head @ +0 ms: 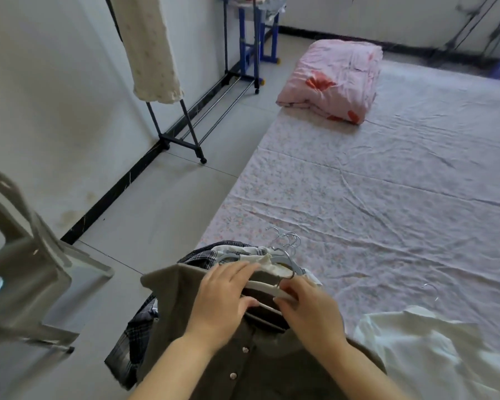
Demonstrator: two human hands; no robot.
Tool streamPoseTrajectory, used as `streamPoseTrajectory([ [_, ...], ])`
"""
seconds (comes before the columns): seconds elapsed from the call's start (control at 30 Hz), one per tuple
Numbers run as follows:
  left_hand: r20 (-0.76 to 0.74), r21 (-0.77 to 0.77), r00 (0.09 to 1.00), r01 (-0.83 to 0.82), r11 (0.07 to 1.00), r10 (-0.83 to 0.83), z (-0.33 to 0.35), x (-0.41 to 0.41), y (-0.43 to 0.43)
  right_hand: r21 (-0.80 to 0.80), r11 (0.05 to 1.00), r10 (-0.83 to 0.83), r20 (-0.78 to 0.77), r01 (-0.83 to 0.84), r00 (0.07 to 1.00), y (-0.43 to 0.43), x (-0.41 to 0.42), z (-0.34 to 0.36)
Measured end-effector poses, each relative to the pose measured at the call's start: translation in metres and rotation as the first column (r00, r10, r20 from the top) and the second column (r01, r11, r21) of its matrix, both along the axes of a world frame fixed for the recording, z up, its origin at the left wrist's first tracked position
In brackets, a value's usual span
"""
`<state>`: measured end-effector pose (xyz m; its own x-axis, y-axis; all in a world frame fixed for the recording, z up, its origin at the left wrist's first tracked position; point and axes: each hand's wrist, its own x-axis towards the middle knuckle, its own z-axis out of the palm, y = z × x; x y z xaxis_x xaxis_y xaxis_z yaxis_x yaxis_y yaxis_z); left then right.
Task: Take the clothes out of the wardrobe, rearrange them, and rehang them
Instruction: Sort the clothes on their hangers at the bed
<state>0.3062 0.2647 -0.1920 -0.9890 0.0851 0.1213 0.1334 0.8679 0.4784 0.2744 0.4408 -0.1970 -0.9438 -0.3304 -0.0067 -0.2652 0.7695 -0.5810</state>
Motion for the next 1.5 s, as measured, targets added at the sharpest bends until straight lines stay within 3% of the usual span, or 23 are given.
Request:
streamPoseTrajectory([
  [0.13, -0.109, 0.115, 0.991, -0.059, 0.992, 0.071, 0.029, 0.028, 0.005, -0.087, 0.996, -0.026, -0.117, 0.016, 0.993, 0.009, 0.036, 0.035],
  [0.23, -0.185, 0.194, 0.982, -0.008, 0.981, 0.044, 0.043, 0.049, 0.008, -0.147, 0.986, -0.108, -0.219, 0.077, 0.97, 0.011, 0.068, 0.055],
  [0.53, -0.373, 0.244, 0.911, 0.278, 0.929, -0.175, 0.074, 0.125, 0.022, -0.209, 0.918, -0.392, -0.333, 0.338, 0.858, 0.023, 0.2, 0.089],
  [0.7, -0.473, 0.213, 0.825, 0.448, 0.868, -0.31, 0.094, 0.171, 0.059, -0.212, 0.827, -0.56, -0.384, 0.52, 0.734, 0.047, 0.279, 0.113],
  [0.9, -0.453, 0.257, 0.773, 0.591, 0.764, -0.445, 0.118, 0.234, 0.141, -0.269, 0.671, -0.727, -0.421, 0.691, 0.542, 0.107, 0.374, 0.136],
  [1.17, -0.398, 0.295, 0.695, 0.715, 0.634, -0.599, 0.126, 0.346, 0.276, -0.255, 0.498, -0.775, -0.559, 0.829, 0.295, 0.211, 0.51, 0.141],
  [1.33, -0.395, 0.315, 0.659, 0.752, 0.579, -0.64, 0.125, 0.434, 0.373, -0.269, 0.425, -0.81, -0.54, 0.864, 0.23, 0.296, 0.604, 0.138],
  [1.5, -0.287, 0.382, 0.664, 0.74, 0.554, -0.691, 0.122, 0.511, 0.456, -0.249, 0.364, -0.816, -0.55, 0.898, 0.178, 0.372, 0.681, 0.133],
])
